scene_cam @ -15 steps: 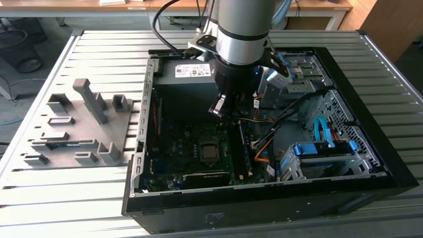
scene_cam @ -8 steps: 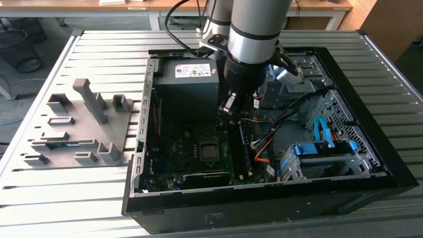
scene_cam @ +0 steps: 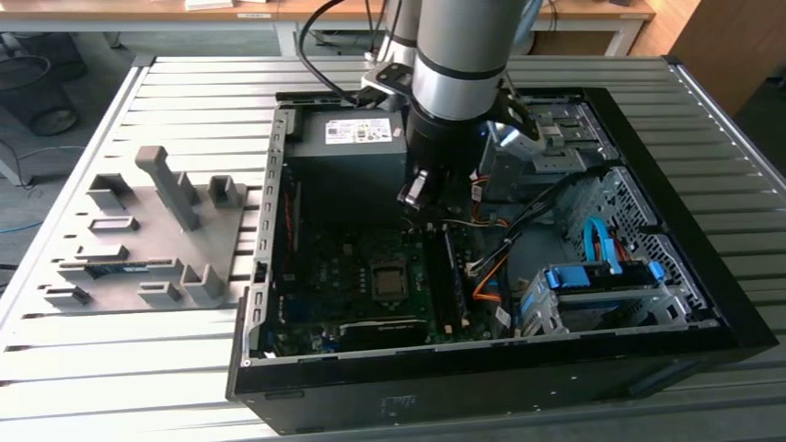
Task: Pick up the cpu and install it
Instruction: 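Install the first cpu locking lever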
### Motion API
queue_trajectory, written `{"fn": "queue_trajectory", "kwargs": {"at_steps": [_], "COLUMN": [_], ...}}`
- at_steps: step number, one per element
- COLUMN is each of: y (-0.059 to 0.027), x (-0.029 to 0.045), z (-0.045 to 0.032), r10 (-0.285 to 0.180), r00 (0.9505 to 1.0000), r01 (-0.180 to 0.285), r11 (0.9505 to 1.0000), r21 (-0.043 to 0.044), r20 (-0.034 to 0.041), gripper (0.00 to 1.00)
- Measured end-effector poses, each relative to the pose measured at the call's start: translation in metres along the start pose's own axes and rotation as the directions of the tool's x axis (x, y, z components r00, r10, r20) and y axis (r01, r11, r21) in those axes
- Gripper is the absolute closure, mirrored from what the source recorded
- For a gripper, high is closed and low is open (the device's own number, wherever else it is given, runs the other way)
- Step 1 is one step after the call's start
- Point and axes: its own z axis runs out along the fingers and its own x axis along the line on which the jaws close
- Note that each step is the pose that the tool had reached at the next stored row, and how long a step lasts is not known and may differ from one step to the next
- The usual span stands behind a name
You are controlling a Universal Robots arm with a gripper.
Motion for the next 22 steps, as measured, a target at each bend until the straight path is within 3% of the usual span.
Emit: {"fn": "queue_trajectory", "kwargs": {"at_steps": [6, 11, 19, 22], "y": [0.0137, 0.0131, 0.0074, 0.0070], "x": [0.0043, 0.0058, 0.0232, 0.0242], "z": [0.0111, 0.0121, 0.0125, 0.0147], "r10": [-0.003, -0.015, -0.023, -0.055], "r00": [1.0000, 0.9998, 0.9996, 0.9984], "r01": [0.003, 0.015, 0.024, 0.055], "r11": [1.0000, 0.9998, 0.9996, 0.9984], "r21": [0.0018, 0.0136, 0.0151, 0.0149], "r20": [0.0034, -0.0137, -0.0133, -0.0147], "gripper": [0.90, 0.90, 0.90, 0.90]}}
